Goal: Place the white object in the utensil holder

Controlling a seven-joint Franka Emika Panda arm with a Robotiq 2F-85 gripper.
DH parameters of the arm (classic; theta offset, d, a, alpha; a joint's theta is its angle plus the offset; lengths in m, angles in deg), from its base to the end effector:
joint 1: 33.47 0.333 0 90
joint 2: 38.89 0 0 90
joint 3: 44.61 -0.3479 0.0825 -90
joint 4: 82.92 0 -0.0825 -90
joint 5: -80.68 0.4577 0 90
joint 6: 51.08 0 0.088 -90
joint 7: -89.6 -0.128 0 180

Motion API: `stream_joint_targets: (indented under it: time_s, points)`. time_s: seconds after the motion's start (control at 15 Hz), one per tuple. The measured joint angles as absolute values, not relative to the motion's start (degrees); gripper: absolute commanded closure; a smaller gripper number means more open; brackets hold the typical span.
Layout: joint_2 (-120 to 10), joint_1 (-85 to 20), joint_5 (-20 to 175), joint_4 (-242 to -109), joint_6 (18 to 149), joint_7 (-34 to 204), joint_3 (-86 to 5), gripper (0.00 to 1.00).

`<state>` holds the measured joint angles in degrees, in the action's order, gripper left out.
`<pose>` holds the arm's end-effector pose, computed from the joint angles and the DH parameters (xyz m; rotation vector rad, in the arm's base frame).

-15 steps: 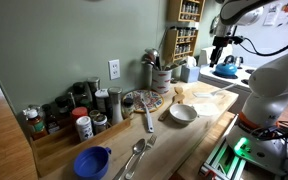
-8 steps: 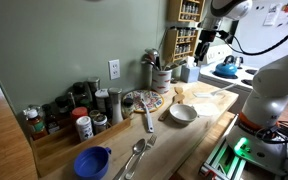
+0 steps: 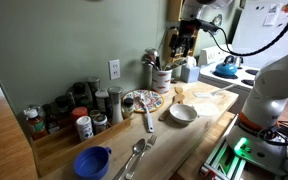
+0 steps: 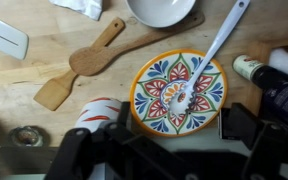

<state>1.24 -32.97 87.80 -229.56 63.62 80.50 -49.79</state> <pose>0.4042 0.0504 0.4860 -3.0546 0.1846 -0.2055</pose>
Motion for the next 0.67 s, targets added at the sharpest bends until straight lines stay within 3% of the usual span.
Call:
stream_joint_targets:
  time_s: [0.67]
  points:
    - [0.2,-32.2,88.2,-229.2,64.4,80.0,-50.5,0.00]
